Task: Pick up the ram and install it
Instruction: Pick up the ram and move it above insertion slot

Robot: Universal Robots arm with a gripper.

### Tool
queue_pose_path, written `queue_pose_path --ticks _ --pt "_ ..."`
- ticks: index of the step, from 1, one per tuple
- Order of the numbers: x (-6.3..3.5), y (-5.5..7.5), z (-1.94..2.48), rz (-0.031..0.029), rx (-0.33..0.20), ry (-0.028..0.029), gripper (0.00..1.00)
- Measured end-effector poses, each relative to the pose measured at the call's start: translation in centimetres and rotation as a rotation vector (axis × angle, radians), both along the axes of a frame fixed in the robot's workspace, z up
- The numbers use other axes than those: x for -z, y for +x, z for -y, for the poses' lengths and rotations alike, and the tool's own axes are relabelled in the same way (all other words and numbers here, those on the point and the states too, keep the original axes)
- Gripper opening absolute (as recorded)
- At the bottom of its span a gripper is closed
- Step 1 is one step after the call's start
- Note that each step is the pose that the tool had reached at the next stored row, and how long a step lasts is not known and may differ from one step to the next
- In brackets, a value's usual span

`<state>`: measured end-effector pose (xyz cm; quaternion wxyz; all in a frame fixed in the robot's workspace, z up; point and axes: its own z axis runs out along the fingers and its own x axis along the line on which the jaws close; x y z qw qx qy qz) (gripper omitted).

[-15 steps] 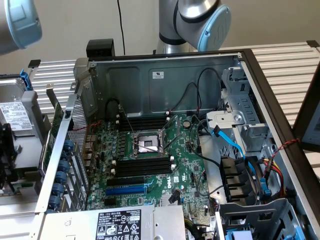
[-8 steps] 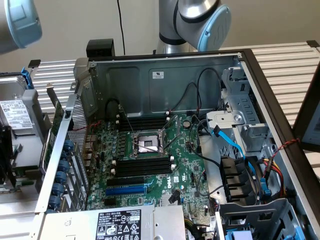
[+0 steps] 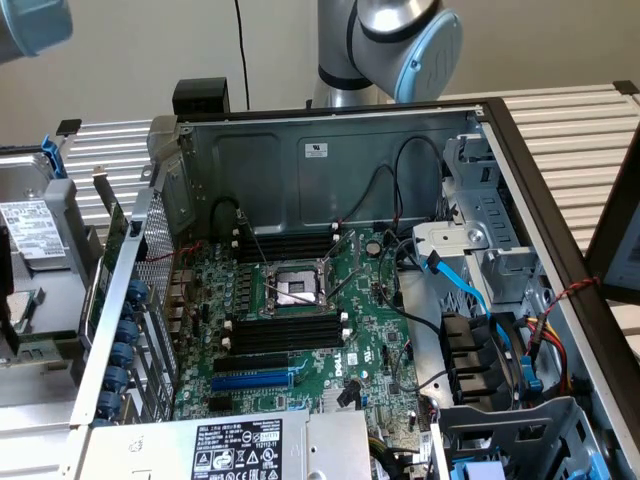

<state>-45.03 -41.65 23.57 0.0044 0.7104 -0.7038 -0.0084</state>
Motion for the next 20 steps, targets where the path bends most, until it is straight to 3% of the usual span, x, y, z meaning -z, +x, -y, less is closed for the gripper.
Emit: queue_pose_path --ticks 10,20 --pt "-4.52 0.1 0.05 -0.0002 0.0 -0.0023 0.13" --pt "-9.07 3.0 0.93 -0.0029 -0.001 -0.0014 0.13"
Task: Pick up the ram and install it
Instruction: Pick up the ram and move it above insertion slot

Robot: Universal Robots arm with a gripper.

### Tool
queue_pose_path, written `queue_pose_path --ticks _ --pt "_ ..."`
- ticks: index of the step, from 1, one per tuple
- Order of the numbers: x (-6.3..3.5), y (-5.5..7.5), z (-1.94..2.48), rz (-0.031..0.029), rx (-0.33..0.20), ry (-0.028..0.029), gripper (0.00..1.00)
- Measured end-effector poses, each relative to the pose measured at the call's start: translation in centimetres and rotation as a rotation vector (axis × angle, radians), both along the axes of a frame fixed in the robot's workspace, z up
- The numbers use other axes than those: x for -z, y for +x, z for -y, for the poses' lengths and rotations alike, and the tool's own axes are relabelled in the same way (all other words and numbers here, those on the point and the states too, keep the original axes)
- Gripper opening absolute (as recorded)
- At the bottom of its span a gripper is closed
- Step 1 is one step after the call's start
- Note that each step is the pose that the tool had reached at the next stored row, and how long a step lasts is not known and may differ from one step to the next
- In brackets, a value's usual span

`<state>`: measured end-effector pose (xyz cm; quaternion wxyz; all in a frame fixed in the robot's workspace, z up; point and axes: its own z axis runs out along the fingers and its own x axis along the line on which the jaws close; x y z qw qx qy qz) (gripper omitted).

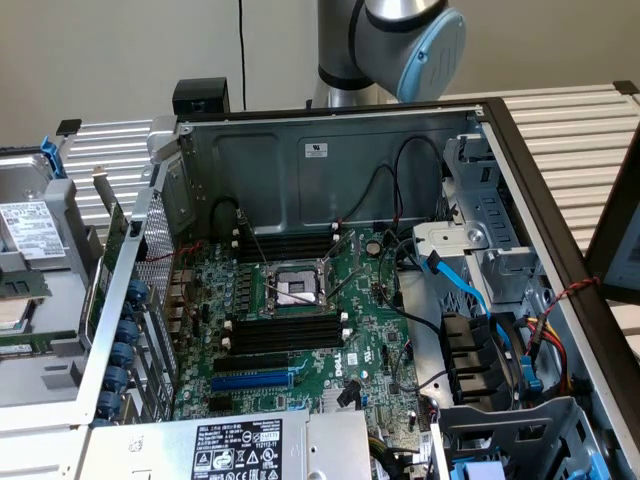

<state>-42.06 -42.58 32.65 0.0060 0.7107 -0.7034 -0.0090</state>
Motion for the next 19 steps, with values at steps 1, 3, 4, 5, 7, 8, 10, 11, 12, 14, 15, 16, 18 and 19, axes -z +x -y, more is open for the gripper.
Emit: queue_pose_path --ticks 1,3,4,5,7,8,10,11,12,14,15,16,18,19 --pt "-0.46 0.3 0.07 0.0 0.0 0.0 0.13" --pt "-1.36 0.8 0.19 -0.0004 0.0 0.0 0.13" --pt "-1.81 1.1 0.25 -0.0006 0.0 0.0 0.13" --pt "-2.26 1.4 0.32 -0.0006 0.0 0.0 0.13" --pt "-3.19 2.0 0.49 -0.0009 0.0 0.0 0.13" --pt "-3.64 2.4 0.58 -0.0011 0.0 0.0 0.13" --pt "-4.52 3.2 0.78 -0.0015 0.0 0.0 0.13" --pt "-4.96 3.6 0.88 -0.0017 0.0 0.0001 0.13" --pt "-5.39 4.0 0.98 -0.002 0.0 0.0 0.13" --pt "-6.25 4.8 1.17 -0.0028 0.0 0.0 0.13" --pt "-6.67 5.3 1.26 -0.0033 0.0 0.0001 0.13" --pt "-7.08 5.7 1.34 -0.0039 0.0 0.0 0.13" --pt "-7.84 6.5 1.49 -0.0048 0.0 -0.0001 0.13" --pt "-8.16 6.9 1.54 -0.0051 0.0 0.0001 0.13"
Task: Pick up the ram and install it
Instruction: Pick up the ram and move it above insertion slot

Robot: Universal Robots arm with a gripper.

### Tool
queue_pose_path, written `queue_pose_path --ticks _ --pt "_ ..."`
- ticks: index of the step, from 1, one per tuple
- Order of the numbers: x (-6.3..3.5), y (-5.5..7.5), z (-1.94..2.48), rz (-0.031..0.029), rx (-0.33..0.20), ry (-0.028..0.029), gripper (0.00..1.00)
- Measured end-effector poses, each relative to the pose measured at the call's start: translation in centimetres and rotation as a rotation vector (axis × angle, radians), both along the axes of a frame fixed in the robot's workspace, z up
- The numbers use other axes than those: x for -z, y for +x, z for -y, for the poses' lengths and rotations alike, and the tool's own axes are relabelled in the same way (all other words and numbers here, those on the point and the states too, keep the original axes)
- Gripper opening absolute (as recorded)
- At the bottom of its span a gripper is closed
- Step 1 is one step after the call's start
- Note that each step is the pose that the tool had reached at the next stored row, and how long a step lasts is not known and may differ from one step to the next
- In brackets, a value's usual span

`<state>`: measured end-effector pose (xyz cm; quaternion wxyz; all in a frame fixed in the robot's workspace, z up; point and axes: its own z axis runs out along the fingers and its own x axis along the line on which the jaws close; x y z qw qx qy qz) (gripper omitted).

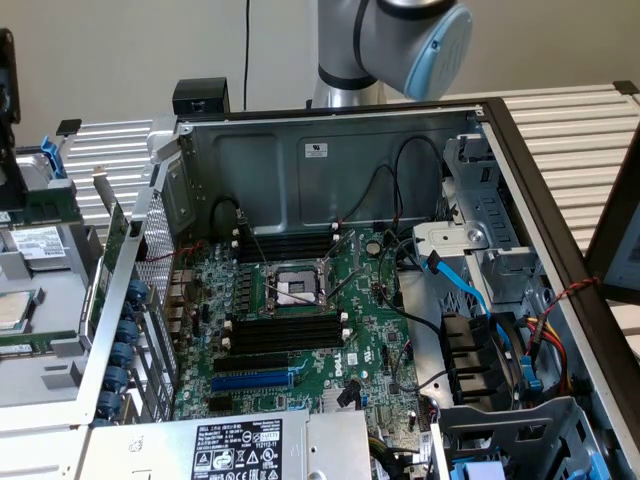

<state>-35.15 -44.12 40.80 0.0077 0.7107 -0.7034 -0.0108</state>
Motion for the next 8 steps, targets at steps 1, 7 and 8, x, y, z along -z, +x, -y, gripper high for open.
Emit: queue_pose_path --ticks 1,7,8 --pt "-0.3 0.4 0.05 -0.0004 0.0 0.0 0.13" --pt "-1.24 2.9 0.16 -0.0009 0.0 -0.0001 0.13" --pt "-1.29 3.4 0.16 -0.001 0.0 0.0 0.13"
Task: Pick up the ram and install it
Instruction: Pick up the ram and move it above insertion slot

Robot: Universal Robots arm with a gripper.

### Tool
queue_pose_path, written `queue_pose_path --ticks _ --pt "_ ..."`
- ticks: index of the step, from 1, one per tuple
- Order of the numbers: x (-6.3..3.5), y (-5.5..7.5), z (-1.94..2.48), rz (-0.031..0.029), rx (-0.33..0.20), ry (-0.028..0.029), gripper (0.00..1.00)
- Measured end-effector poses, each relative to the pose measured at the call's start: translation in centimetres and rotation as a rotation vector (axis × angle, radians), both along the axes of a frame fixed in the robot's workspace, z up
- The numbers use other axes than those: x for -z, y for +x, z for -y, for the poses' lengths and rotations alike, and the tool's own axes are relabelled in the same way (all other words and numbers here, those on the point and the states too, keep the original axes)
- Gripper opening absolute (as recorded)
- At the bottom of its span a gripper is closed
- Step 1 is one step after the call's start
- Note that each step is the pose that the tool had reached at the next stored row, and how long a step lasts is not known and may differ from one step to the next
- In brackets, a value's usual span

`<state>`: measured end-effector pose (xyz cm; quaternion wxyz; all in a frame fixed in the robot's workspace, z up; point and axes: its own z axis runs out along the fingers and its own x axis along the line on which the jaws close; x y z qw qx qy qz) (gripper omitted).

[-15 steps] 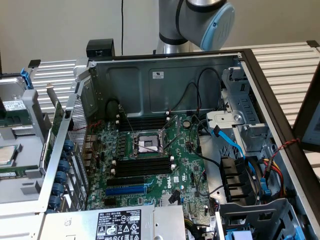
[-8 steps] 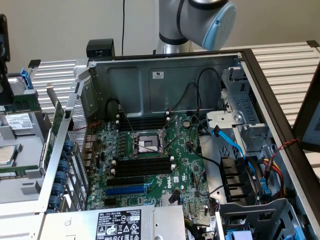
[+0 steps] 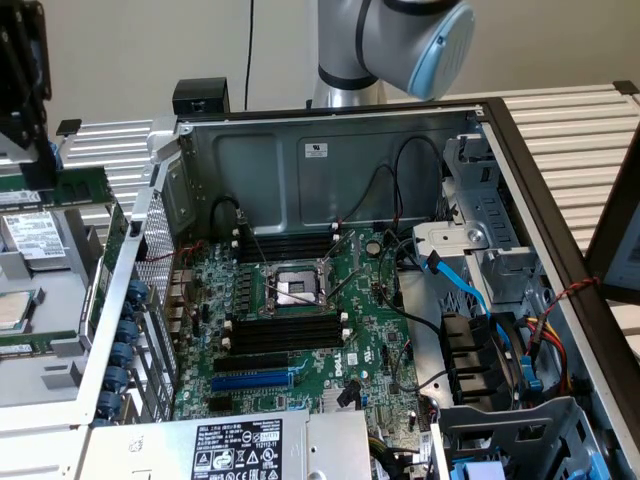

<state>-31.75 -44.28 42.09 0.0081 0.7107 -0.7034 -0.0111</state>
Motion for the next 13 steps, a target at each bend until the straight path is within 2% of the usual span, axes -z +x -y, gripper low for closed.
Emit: queue_pose_path --ticks 13 --pt "-0.19 6.2 0.0 -0.0003 0.0 -0.0012 0.13"
